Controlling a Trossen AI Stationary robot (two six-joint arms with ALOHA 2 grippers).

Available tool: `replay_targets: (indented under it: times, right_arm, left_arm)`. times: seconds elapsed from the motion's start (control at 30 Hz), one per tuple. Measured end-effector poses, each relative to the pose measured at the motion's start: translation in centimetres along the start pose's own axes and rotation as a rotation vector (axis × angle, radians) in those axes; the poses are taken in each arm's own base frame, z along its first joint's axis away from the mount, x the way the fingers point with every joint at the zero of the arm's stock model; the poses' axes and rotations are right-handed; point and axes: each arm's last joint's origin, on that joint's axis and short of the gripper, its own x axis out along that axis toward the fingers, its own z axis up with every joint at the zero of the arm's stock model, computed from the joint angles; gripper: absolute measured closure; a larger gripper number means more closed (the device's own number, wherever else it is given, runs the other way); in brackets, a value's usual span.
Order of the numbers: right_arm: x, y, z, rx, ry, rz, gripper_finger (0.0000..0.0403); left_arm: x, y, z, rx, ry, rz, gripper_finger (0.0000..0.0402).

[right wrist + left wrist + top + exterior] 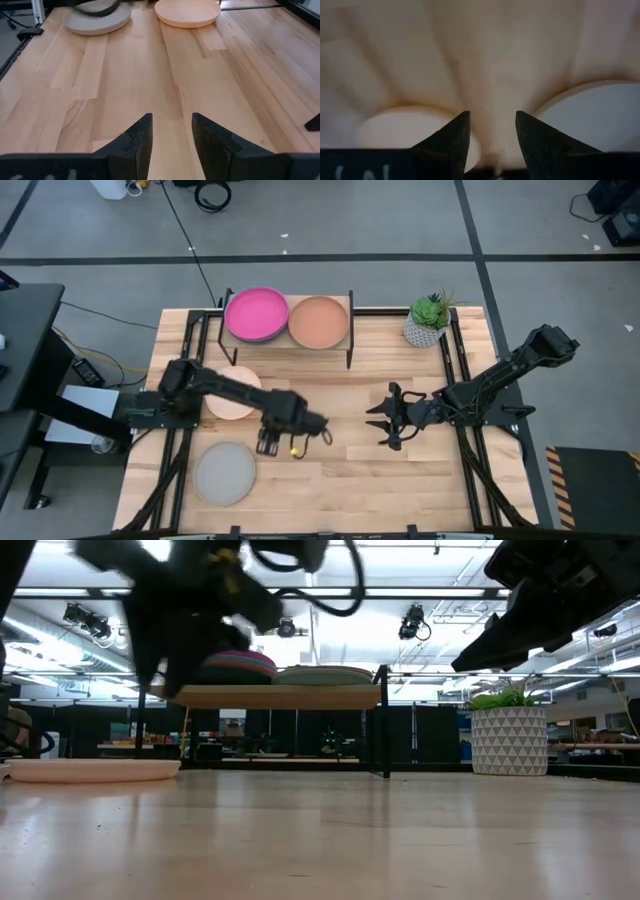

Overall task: Place and stack plates onto a shelf
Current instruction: Stack the gray plate on the brown plate on the shelf

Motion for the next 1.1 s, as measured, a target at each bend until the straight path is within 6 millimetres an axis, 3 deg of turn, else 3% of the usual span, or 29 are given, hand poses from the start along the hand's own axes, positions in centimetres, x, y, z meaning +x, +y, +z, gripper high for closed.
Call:
replay_targets:
  times: [0.47, 0.7, 0.87, 1.1]
  right_arm:
    - [0.0, 0.0, 0.1, 0.002, -0.015, -0.005, 0.0259]
    - [0.1, -0.1, 0.4, -0.002, -0.035, -0.008, 0.0259]
    - [0.1, -0.1, 0.5, -0.007, -0.043, -0.006, 0.0259]
    - [0.3, -0.6, 0.8, -0.059, -0.064, -0.031, 0.0259]
  left_arm:
    - [3.9, -7.4, -2.2, 0.012, 0.035, 0.037, 0.0278]
    - [5.6, -9.3, -3.2, 0.033, 0.068, 0.057, 0.0278]
    - [5.4, -9.7, -3.3, -0.039, 0.068, -0.003, 0.0279]
    - [2.3, -10.3, -3.5, -0.306, -0.089, -0.168, 0.0279]
